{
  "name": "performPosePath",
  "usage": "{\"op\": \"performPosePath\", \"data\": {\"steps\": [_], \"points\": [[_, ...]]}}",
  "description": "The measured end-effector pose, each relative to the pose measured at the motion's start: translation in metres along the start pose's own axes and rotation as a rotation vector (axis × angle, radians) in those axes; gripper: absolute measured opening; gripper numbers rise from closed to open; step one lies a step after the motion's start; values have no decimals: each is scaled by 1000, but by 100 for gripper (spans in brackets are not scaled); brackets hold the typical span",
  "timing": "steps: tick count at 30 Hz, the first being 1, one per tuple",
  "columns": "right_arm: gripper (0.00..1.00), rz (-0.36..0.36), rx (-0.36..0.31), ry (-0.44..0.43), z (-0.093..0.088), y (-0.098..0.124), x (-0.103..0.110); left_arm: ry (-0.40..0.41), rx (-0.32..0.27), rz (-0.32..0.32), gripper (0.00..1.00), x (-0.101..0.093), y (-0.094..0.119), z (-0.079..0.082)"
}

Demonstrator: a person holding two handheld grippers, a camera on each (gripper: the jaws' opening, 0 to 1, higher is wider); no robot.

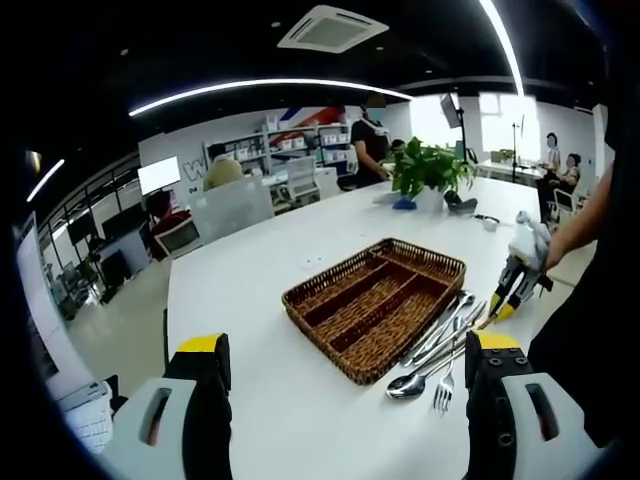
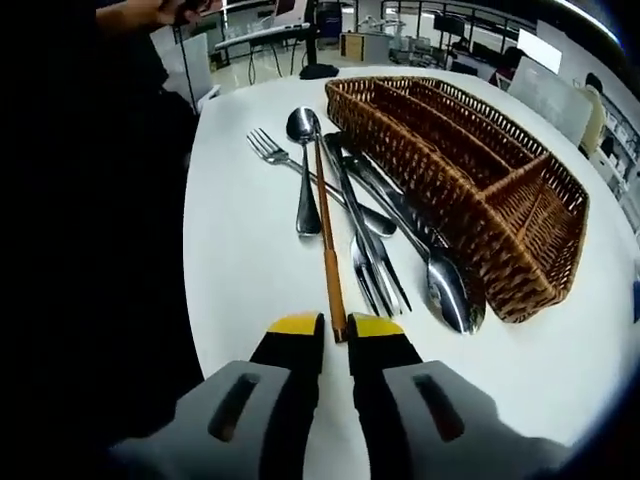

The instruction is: Arrange the knives, forks, and spoons in their matching storage slots by inserting each utensil handle-first until every utensil is classified and aligned in the correct compartment

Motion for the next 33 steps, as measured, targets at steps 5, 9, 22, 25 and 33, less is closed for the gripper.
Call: {"op": "performPosePath", "data": {"steps": [5, 9, 22, 25, 33], "points": [[10, 0, -23, 7, 5, -3, 0, -2, 3, -1, 100, -1, 0, 0], [6, -7, -21, 38, 1, -5, 5, -4, 7, 0, 100, -1, -1, -1], [3, 24, -20, 143, 23, 4, 8, 2, -4, 11, 100, -1, 3, -1], [3, 30, -20, 129, 29, 12, 5, 3, -2, 17, 100, 0, 5, -2], [3, 56, -37, 64, 38, 37, 9, 2, -16, 13, 100, 5, 1, -2]]}}
Point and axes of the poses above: the point that each gripper's makers call its tool centre point, and the gripper's own axes: y roughly backward along the fingers, x roughly to its left, z roughly out of its top, the point moved 4 cm from there along y, roughly backward along the fingers, and after that the axes turned 15 degrees about -z, right-handed, at the moved point
